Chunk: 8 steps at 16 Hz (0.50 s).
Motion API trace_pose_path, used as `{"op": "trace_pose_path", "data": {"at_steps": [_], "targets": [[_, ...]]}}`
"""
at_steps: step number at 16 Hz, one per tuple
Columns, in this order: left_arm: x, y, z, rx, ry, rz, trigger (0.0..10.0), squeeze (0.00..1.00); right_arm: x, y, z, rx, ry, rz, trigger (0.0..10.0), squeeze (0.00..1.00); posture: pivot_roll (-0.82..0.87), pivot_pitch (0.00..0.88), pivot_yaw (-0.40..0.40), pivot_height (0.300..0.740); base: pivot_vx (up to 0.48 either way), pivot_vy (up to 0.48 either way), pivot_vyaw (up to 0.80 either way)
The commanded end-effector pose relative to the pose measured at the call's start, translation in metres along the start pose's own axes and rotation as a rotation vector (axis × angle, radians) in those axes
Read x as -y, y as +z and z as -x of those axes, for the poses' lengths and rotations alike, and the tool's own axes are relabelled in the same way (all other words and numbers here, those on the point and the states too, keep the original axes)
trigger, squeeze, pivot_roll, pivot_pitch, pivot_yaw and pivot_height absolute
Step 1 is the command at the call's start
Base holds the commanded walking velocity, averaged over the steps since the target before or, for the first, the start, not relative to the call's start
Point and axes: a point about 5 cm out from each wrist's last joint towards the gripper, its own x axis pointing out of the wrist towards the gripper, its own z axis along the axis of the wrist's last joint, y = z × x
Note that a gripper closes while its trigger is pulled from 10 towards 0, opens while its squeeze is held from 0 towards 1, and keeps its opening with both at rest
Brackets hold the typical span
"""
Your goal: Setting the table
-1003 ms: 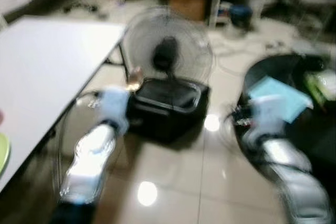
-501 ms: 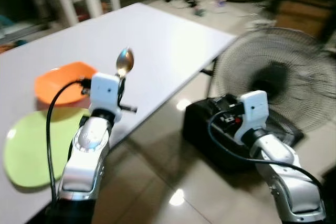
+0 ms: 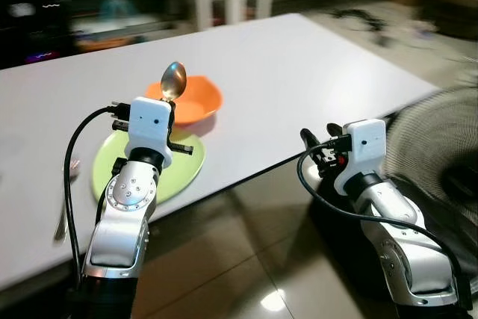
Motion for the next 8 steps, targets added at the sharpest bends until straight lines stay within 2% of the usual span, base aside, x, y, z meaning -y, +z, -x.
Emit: {"op": "trace_pose_path", "data": {"at_steps": [1, 8], "targets": [[0.0093, 0.0056, -0.0017, 0.014, -0.025, 0.004, 10.0, 0.00, 0.0077, 0.0025, 0.0011, 0.005, -0.028, 0.018, 10.0, 0.00, -0.07, 0.000, 0.025, 0.740, 0.000, -0.480, 0.80], [0.0126, 0.0048, -0.0023, 0.004, -0.023, -0.007, 10.0, 0.00, 0.0094, 0.0007, 0.0009, -0.008, -0.029, 0.026, 10.0, 0.00, -0.07, 0.000, 0.021, 0.740, 0.000, -0.456, 0.80]]}}
